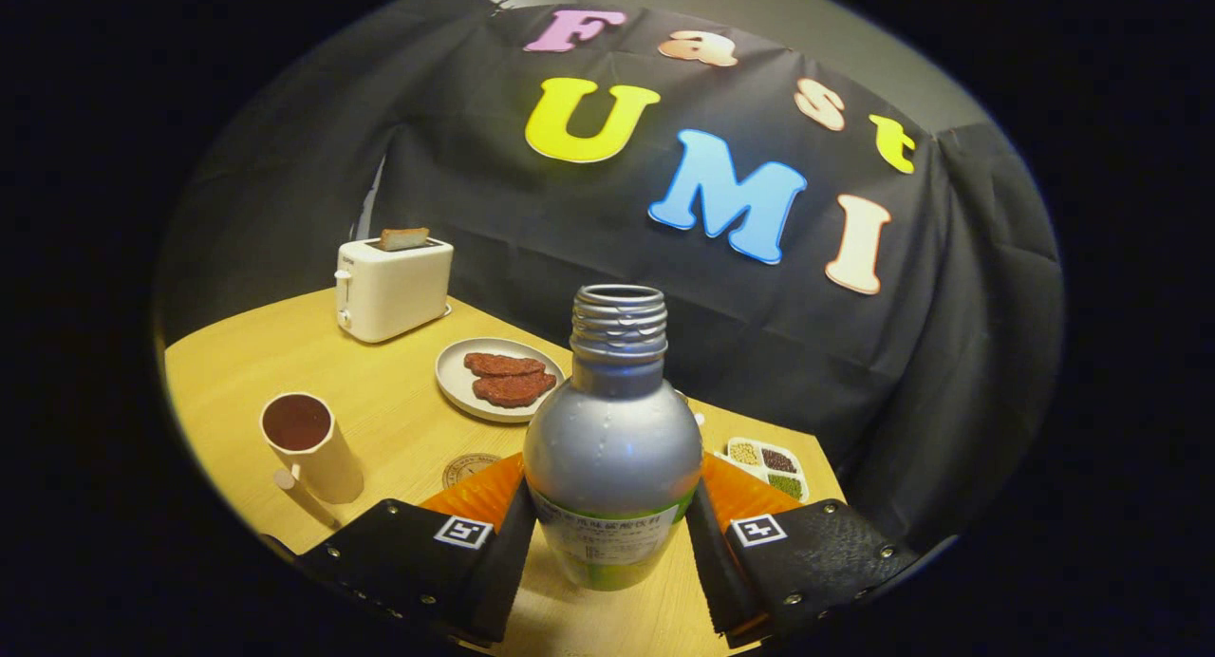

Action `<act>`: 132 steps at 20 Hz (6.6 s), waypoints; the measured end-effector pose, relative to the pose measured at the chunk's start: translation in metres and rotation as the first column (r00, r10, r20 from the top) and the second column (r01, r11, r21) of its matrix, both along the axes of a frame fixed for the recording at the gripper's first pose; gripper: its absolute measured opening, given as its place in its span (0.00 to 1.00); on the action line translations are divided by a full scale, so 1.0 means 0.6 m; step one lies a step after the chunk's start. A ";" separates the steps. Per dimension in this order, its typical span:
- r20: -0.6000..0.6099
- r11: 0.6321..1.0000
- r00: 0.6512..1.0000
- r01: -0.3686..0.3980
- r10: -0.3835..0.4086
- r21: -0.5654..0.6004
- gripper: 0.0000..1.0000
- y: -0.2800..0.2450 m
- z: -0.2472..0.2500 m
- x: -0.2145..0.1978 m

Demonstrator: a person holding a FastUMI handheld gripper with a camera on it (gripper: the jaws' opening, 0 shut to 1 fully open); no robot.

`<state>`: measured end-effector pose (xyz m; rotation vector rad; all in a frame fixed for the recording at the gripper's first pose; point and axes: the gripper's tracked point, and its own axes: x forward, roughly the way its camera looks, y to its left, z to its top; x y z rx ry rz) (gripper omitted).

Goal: Take the bottle from table, then pour the juice into the cup, finally place the bottle on the coaster

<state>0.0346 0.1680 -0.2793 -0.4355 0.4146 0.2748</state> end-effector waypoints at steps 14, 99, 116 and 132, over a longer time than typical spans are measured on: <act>0.021 0.910 0.980 -0.174 0.196 -0.377 0.77 0.070 0.015 -0.013; -0.238 0.040 0.712 -0.351 0.661 -0.936 0.77 0.196 -0.043 0.039; -0.251 -0.025 0.692 -0.319 0.676 -0.947 0.77 0.202 -0.026 0.047; -0.267 -0.072 0.672 -0.304 0.691 -0.950 0.77 0.206 -0.021 0.053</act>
